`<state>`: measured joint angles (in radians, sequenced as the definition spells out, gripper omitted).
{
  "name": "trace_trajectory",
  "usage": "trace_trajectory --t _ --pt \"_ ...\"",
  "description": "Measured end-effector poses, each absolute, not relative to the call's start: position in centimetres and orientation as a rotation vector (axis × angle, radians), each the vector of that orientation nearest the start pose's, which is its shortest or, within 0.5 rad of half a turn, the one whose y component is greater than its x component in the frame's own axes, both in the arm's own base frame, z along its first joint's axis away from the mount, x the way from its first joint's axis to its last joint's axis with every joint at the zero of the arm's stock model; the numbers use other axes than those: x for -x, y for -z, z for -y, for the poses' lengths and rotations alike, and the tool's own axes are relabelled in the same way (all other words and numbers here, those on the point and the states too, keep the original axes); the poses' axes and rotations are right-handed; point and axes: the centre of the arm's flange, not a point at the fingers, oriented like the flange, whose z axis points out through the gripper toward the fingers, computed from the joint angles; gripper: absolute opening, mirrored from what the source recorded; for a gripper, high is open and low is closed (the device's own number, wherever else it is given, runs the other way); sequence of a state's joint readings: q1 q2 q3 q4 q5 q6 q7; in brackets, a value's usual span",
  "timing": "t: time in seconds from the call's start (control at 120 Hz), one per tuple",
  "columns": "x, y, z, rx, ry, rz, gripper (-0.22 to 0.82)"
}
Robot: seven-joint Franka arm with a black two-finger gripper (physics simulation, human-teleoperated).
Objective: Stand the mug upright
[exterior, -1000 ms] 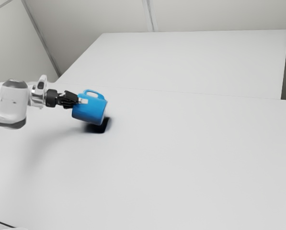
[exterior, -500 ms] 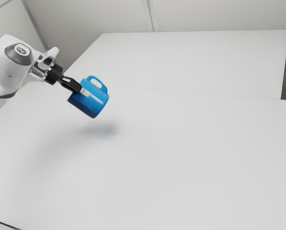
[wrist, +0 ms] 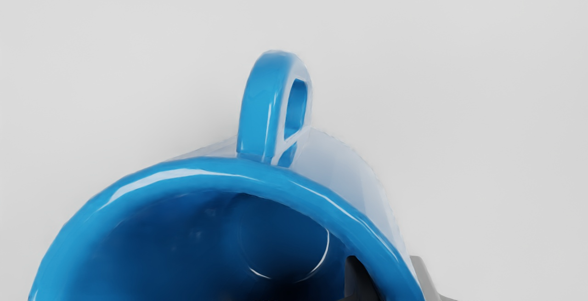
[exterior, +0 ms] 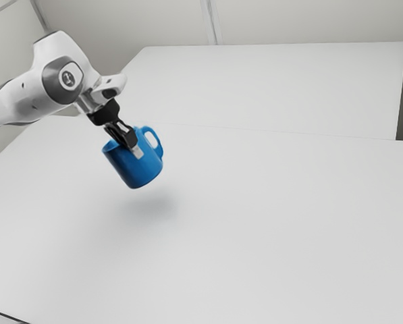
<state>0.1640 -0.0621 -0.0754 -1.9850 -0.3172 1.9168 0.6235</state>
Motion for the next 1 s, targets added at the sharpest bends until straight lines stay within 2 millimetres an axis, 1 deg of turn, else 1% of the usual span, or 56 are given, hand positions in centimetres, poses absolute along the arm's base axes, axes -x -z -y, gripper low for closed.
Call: trace_trajectory --t 0.067,0.167,0.267,0.408,0.675,0.758,1.0 --pt "-53.6 -49.4 -2.0 3.312 0.157 -0.675 -0.18" --pt "-52.5 -48.8 -1.5 3.278 0.142 -0.596 -0.18" --pt "-51.9 -47.7 -0.7 3.248 0.142 -0.541 -0.18" --pt "-51.1 -45.7 0.1 3.221 0.162 -0.462 -0.18" --pt "-50.4 -42.5 1.2 3.206 0.213 -0.328 -0.18" --pt "-50.3 -41.9 1.5 3.206 0.224 -0.291 -0.18" --pt "-50.2 -40.3 1.5 3.203 0.211 -0.183 -0.18"
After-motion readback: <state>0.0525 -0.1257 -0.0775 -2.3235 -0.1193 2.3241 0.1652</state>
